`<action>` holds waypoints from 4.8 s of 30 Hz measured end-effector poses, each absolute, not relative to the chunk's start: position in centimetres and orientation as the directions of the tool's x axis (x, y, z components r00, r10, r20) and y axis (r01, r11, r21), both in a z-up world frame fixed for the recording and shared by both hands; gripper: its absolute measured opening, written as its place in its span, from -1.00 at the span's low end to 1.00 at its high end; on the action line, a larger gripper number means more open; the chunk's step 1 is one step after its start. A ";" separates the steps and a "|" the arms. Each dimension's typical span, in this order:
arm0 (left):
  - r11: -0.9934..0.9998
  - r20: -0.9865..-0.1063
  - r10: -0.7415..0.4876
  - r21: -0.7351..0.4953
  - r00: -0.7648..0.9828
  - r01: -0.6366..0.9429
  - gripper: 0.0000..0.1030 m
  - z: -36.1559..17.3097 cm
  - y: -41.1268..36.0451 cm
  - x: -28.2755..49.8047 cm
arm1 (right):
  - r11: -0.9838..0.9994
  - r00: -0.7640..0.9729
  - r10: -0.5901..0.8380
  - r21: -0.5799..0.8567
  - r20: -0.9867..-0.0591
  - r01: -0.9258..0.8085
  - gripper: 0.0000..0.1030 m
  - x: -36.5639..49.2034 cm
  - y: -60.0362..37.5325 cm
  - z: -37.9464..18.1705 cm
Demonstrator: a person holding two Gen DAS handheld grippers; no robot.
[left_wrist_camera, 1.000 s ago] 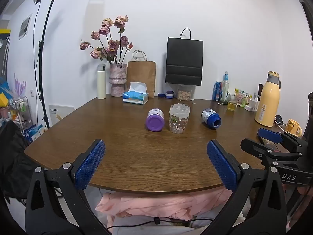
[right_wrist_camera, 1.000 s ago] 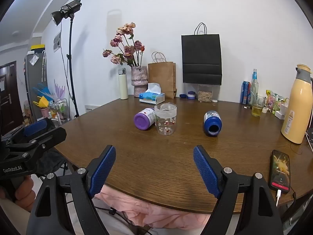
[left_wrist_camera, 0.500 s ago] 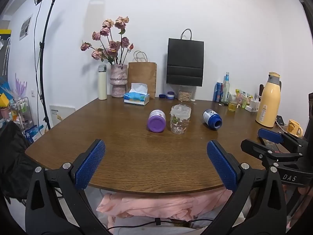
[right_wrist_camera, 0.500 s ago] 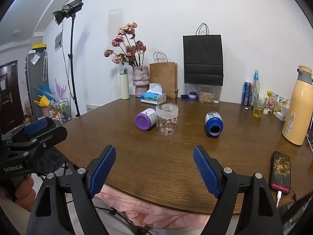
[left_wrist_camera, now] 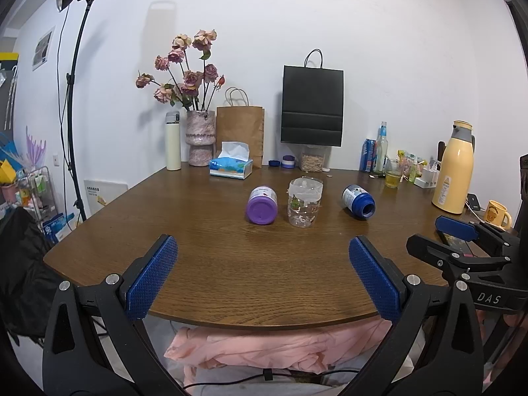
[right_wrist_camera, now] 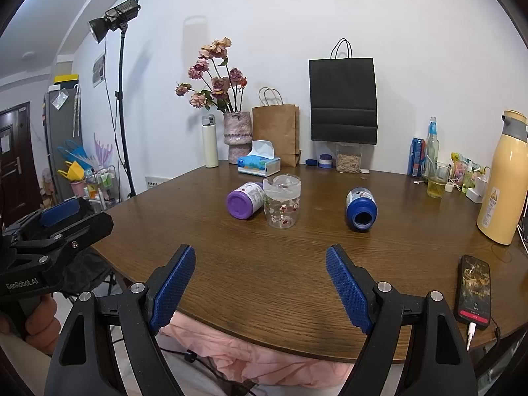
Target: Flip cup upright
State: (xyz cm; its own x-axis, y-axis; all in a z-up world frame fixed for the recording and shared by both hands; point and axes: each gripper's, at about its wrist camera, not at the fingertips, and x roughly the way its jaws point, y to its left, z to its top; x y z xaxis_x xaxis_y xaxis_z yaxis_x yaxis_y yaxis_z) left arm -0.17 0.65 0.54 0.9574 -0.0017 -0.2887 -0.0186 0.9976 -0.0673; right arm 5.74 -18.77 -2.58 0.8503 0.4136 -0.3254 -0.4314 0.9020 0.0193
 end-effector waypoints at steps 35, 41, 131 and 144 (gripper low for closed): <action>0.998 -0.295 -0.002 -0.064 0.955 -0.018 1.00 -0.7 0.1 0.1 | 0.902 0.847 0.414 0.022 -0.332 -0.432 0.66 5.8 -18.6 -2.8; 0.998 -0.296 -0.002 -0.065 0.955 -0.018 1.00 -0.6 0.1 0.1 | 0.902 0.847 0.414 0.022 -0.333 -0.432 0.66 5.8 -18.6 -2.8; 0.984 -0.292 -0.159 0.027 0.943 0.174 0.18 1.6 2.9 20.0 | 0.374 0.238 0.923 0.556 -0.303 -0.742 0.66 33.2 -7.7 2.4; 0.971 -0.364 -0.224 -0.004 0.904 0.239 0.77 0.8 3.1 21.1 | 0.440 0.287 0.876 0.401 -0.388 -0.803 0.30 32.3 -5.8 3.0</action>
